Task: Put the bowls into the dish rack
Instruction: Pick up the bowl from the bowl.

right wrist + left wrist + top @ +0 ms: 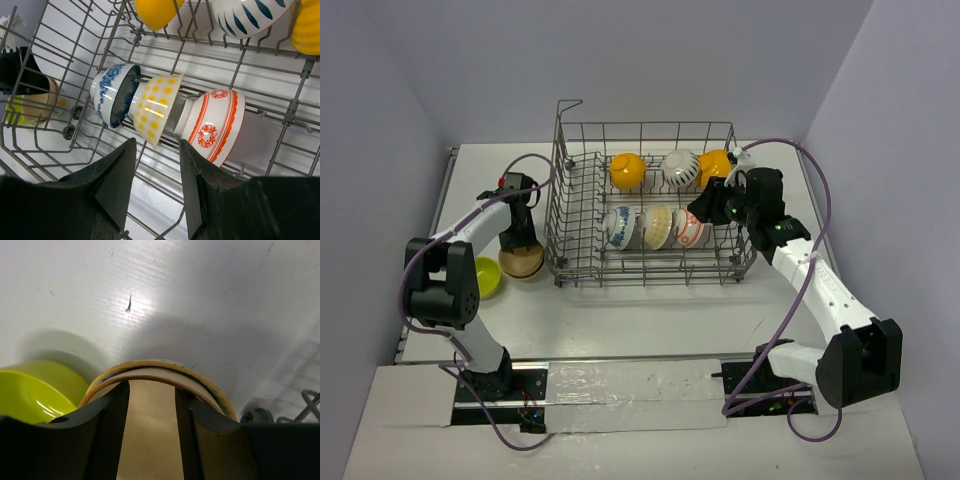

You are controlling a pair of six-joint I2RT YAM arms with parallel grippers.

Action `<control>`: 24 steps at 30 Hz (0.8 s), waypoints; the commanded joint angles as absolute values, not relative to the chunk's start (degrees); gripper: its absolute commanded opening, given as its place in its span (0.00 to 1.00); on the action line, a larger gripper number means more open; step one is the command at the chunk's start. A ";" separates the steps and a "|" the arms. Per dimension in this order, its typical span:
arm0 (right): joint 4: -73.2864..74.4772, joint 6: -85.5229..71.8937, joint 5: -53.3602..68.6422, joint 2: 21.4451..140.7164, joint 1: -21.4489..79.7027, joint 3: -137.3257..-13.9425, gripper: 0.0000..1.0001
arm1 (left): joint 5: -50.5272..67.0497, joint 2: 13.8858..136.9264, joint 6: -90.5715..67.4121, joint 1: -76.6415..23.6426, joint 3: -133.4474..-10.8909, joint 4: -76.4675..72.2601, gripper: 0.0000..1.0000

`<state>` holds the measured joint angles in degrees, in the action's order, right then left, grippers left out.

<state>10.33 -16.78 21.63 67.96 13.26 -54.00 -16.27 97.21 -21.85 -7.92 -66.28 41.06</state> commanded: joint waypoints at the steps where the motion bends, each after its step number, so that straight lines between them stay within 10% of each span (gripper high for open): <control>1: 9.49 -15.82 20.74 68.38 13.71 -55.46 0.48 | -17.14 99.57 -22.15 -7.91 -69.96 38.23 0.47; 24: 9.14 -15.64 20.30 69.26 13.71 -55.28 0.48 | -17.57 108.64 -21.27 -6.06 -85.78 42.62 0.50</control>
<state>10.33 -16.58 20.40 68.93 13.26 -54.00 -16.32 110.52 -21.89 -6.55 -84.12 41.98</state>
